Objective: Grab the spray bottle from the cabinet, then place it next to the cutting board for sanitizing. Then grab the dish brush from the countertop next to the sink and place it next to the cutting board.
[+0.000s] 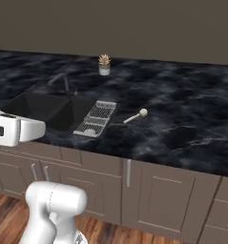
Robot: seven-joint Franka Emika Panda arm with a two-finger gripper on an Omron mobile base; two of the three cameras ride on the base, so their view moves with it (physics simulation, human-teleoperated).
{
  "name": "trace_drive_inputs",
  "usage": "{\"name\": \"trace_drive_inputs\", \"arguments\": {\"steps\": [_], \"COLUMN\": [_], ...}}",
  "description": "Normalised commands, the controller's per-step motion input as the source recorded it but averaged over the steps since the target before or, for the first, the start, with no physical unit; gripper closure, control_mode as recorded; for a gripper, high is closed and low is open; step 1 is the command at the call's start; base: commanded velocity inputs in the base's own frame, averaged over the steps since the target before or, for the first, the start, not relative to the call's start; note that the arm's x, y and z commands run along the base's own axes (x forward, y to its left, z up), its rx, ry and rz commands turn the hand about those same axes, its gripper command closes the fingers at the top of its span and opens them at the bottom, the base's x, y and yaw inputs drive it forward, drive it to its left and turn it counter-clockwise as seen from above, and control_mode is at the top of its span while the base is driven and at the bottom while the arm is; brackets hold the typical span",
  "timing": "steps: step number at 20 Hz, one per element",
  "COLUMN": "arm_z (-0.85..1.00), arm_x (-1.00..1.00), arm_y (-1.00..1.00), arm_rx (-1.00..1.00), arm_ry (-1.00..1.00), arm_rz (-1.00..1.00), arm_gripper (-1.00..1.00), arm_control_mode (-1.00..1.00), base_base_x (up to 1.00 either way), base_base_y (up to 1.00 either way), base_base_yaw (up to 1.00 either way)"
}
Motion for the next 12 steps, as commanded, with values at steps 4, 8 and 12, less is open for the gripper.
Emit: {"name": "trace_drive_inputs", "arguments": {"steps": [4, 8, 12], "arm_z": [0.0, 0.0, 0.0], "arm_x": [0.0, 0.0, 0.0], "arm_y": [0.0, 0.0, 0.0], "arm_rx": [0.0, 0.0, 0.0], "arm_ry": [0.0, 0.0, 0.0], "arm_rz": [0.0, 0.0, 0.0], "arm_gripper": [-1.0, -1.0, -1.0], "arm_control_mode": [1.0, 1.0, 1.0], "base_base_x": [0.53, 0.55, 0.69], "base_base_y": [0.37, -0.11, -0.16], "base_base_yaw": [-0.26, 0.01, 0.03]}}
